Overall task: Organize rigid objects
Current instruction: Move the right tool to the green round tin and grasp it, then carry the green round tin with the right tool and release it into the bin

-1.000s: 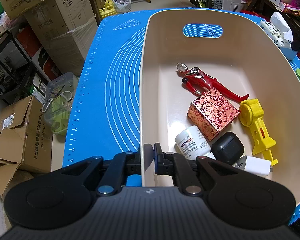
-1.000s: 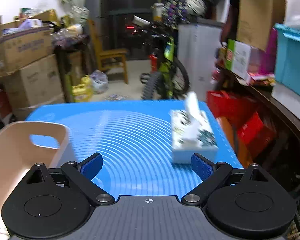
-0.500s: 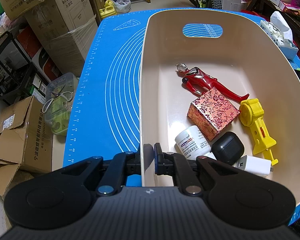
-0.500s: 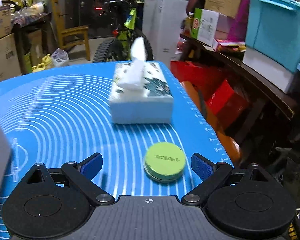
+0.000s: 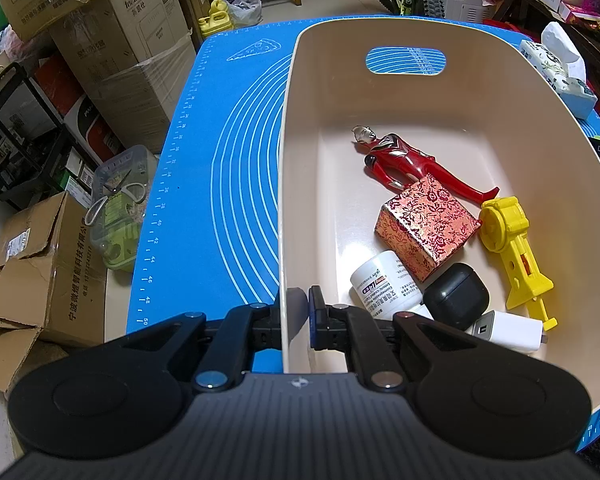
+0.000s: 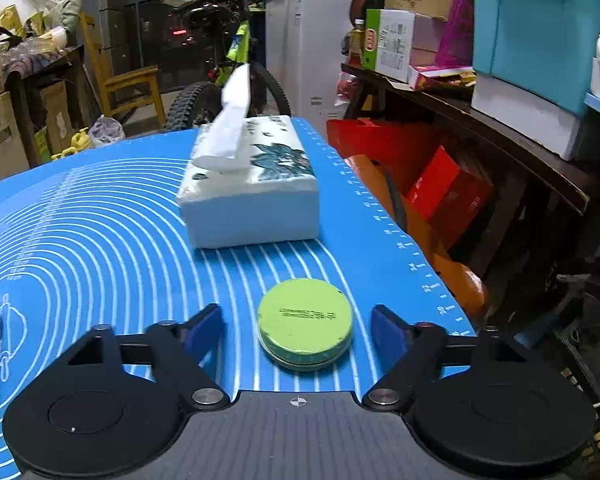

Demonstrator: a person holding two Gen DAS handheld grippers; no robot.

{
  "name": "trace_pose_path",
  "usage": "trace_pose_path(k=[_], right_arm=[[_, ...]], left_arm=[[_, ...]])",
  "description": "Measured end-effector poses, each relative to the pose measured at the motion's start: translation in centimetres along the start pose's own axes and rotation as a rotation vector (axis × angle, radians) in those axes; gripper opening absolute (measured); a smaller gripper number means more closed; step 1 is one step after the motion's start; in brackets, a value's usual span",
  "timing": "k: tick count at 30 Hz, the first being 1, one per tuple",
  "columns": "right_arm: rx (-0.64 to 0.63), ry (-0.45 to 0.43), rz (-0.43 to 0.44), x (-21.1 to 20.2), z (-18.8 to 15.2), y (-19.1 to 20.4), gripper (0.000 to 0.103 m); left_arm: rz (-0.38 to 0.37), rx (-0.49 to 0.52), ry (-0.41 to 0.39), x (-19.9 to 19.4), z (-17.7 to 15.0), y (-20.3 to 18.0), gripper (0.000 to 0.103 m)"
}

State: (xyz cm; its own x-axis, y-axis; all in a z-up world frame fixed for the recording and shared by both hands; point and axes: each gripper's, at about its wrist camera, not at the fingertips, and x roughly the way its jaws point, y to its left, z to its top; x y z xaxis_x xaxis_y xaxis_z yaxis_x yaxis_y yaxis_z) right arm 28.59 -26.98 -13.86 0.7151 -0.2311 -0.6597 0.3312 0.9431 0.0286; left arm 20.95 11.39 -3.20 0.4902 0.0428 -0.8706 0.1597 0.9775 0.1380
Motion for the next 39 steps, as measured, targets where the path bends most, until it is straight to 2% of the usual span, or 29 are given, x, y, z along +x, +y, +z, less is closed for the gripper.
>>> trace_pose_path(k=[3,4,10,16,25,32,39], right_arm=[[-0.016,0.003,0.006,-0.3,0.0,0.6,0.056],[-0.020,0.004,0.009,-0.4,0.0,0.8,0.054],[-0.028,0.008,0.001,-0.9,-0.1,1.0,0.054],[-0.018,-0.032,0.003,-2.6,0.9,1.6,0.054],[-0.044,-0.153,0.095,-8.8,3.6,4.8,0.054],[-0.034,-0.234,0.235,-13.5,5.1,7.5,0.054],[-0.080,-0.260,0.321,-17.2,5.6,11.1,0.054]], left_arm=[[0.001,0.000,-0.001,0.0,0.0,0.0,0.011],[0.001,0.000,-0.001,0.0,0.0,0.0,0.011],[-0.001,-0.002,-0.001,0.1,0.0,0.0,0.011],[-0.001,-0.003,0.000,0.1,0.0,0.0,0.011],[0.000,-0.003,0.000,0.0,-0.1,-0.1,0.011],[0.000,-0.004,0.000,0.0,-0.1,-0.1,0.011],[0.001,-0.004,0.000,0.0,-0.1,-0.1,0.011]])
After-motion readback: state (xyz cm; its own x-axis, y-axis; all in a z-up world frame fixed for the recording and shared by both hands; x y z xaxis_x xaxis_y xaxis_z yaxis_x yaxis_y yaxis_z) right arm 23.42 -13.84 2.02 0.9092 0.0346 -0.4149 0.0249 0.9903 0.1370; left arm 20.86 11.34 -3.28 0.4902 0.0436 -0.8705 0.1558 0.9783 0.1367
